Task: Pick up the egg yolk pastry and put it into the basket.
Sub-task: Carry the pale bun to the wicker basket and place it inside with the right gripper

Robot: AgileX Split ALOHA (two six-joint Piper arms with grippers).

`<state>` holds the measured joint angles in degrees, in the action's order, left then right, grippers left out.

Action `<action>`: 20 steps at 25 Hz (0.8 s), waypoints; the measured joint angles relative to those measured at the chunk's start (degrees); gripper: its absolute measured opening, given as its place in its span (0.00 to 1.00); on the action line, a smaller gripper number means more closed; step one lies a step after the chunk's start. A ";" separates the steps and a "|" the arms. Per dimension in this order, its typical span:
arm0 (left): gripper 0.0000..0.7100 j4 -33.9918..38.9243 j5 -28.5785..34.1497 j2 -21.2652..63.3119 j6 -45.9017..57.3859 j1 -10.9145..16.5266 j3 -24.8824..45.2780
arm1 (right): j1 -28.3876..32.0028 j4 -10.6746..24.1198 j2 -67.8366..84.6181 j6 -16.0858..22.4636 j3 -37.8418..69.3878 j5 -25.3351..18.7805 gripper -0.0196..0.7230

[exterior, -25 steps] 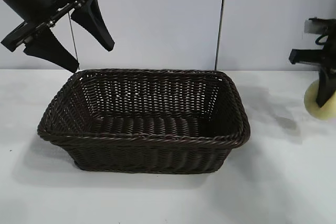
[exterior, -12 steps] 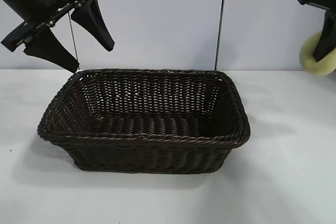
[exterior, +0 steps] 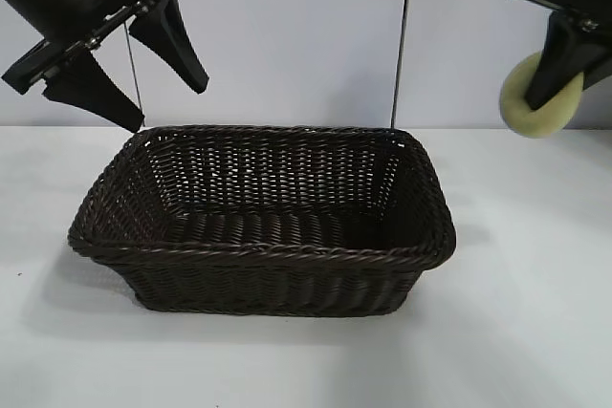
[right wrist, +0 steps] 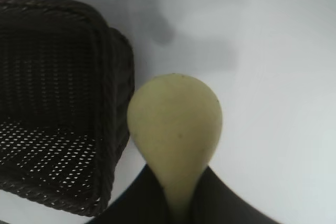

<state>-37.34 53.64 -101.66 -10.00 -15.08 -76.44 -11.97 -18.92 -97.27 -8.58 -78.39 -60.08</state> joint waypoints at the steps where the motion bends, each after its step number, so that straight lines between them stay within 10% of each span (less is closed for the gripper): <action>1: 0.72 0.00 0.00 0.00 0.00 0.00 0.00 | -1.12 -0.14 0.00 0.00 0.00 0.24 0.07; 20: 0.72 0.00 0.16 0.00 0.00 0.00 0.00 | -10.93 -5.28 -4.76 1.24 0.00 9.77 0.06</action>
<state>-37.34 53.80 -101.66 -10.00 -15.08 -76.44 -22.90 -24.20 -102.03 -7.34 -78.39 -50.32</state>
